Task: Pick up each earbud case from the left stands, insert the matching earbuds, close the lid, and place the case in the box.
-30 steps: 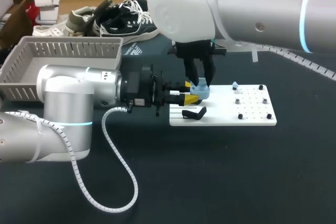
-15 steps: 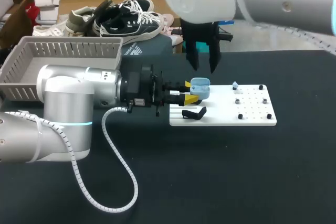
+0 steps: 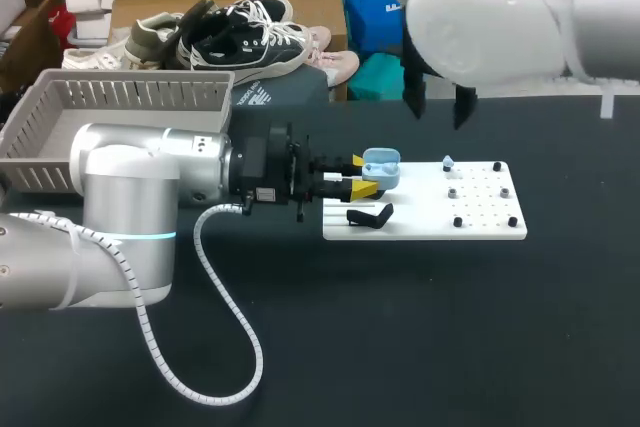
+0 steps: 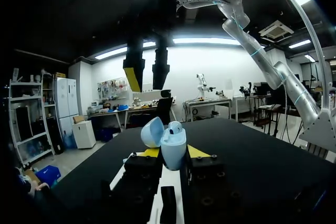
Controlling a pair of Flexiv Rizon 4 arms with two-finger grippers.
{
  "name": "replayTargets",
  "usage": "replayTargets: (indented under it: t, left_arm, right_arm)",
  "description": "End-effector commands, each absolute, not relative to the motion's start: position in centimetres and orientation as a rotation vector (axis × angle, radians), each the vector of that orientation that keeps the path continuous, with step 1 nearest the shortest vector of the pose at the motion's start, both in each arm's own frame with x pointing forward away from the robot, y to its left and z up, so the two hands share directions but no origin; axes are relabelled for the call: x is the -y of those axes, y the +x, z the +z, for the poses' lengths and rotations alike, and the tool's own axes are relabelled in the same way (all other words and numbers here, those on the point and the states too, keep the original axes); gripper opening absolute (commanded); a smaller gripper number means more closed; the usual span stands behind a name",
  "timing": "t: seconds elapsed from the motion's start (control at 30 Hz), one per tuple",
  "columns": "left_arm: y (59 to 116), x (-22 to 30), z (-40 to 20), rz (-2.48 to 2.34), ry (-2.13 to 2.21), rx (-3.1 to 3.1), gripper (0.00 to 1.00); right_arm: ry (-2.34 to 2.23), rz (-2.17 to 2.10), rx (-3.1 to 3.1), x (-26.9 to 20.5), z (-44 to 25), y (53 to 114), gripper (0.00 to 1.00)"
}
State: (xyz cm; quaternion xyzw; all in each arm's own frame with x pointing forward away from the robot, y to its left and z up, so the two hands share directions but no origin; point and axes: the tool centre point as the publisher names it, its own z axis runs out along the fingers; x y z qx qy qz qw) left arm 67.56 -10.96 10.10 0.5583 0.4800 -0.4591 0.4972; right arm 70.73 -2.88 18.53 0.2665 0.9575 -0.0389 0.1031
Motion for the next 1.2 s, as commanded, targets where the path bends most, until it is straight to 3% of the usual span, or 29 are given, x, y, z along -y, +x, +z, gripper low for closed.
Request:
replayTargets:
  t: [0.03,0.53,1.2]
  left_arm:
    - [67.6,11.1,10.0,-1.109,1.350,-1.162,0.00]
    - [67.6,11.1,10.0,-1.109,1.350,-1.162,0.00]
    - [67.6,11.1,10.0,-1.109,1.350,-1.162,0.00]
  right_arm:
    - [0.697,0.095,-2.787,4.4,17.5,71.4,0.49]
    - [0.384,0.177,-2.915,6.2,12.7,75.3,0.47]
    - [0.709,0.079,-2.949,6.4,6.0,77.3,0.48]
